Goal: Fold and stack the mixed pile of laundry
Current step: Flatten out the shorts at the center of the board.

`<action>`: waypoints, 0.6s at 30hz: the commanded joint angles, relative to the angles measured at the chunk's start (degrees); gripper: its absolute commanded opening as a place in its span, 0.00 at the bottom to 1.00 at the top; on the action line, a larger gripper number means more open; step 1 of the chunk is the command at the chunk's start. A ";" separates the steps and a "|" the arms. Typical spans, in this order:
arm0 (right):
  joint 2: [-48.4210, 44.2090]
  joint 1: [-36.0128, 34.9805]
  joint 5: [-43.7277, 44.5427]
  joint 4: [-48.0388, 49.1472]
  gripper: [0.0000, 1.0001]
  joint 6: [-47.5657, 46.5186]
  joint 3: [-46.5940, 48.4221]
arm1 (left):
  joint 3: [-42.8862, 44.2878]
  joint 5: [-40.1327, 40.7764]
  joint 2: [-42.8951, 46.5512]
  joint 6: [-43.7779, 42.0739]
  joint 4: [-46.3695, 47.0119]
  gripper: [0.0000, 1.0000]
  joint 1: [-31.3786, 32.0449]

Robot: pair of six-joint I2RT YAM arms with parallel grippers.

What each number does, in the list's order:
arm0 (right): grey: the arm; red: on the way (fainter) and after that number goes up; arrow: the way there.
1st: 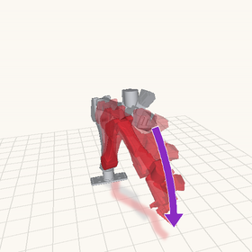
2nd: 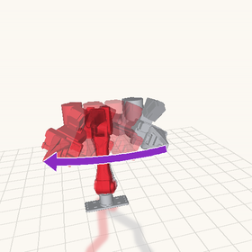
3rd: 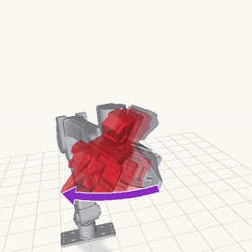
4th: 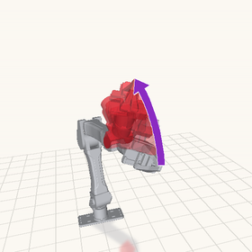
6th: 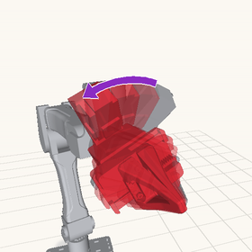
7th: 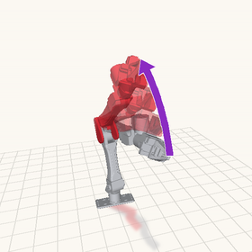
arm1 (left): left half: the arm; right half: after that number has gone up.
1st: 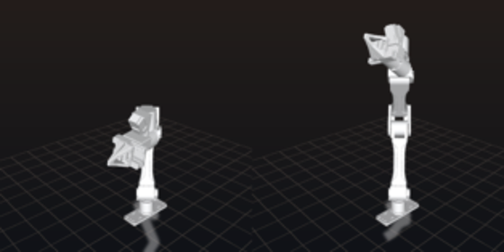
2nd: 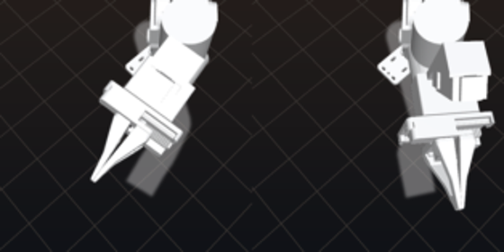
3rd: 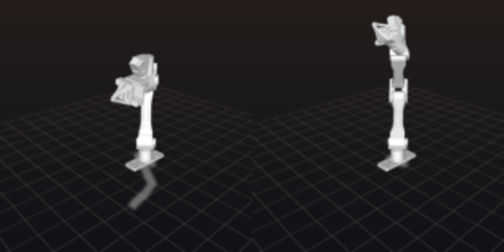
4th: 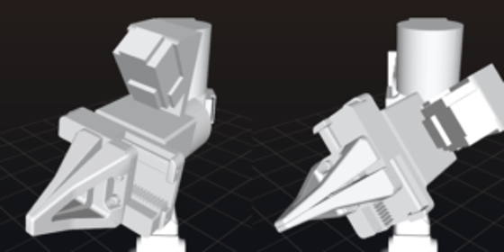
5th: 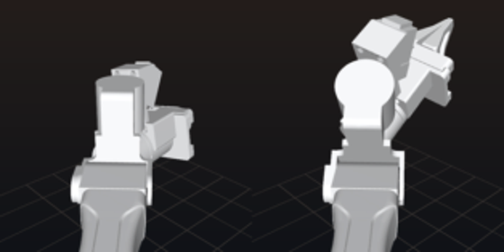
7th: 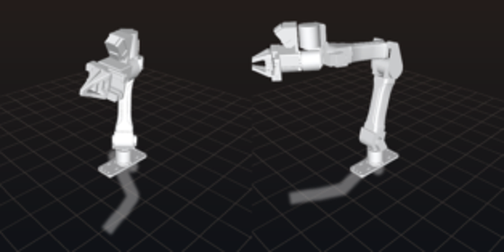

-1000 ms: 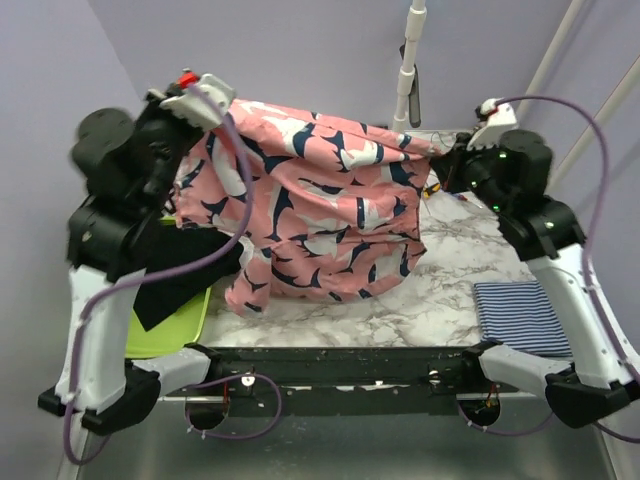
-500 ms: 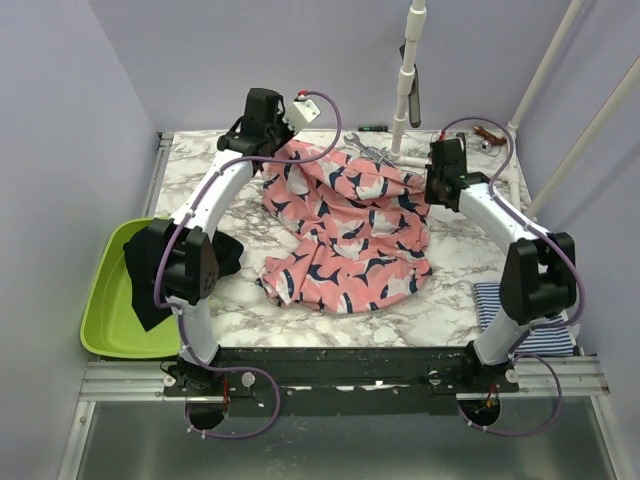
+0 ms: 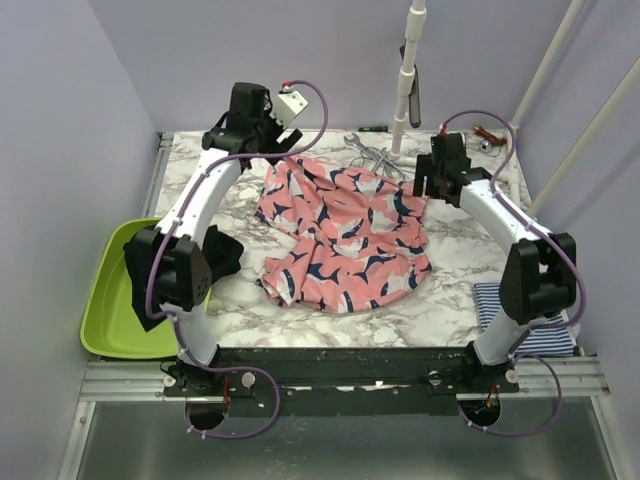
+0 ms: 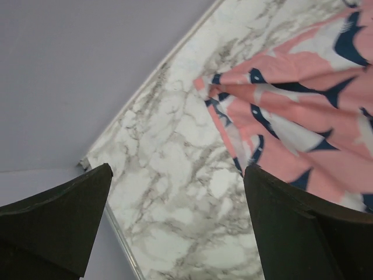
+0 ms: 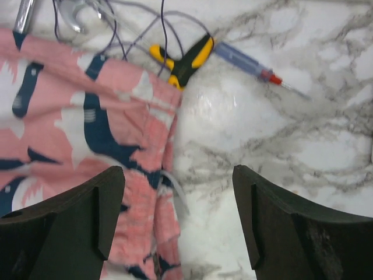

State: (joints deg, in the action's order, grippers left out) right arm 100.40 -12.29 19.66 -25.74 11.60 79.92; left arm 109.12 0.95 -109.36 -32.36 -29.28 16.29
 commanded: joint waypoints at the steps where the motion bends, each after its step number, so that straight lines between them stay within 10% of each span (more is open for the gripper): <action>1: -11.53 0.25 -8.52 -3.58 0.82 4.24 -9.24 | -12.16 -13.27 18.59 4.59 -11.53 0.98 2.45; 10: -28.80 0.22 -16.37 -6.08 0.82 13.43 -27.81 | -45.55 -15.49 35.02 3.62 -16.40 0.97 16.54; 18: -29.84 0.17 -22.77 0.54 0.84 18.98 -39.69 | -52.12 -13.35 28.66 5.75 -10.41 0.97 18.86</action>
State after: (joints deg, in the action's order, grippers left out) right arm 68.79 -12.29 1.76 -29.41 26.15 44.16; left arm 56.99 -13.08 -79.48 -27.77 -43.00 34.26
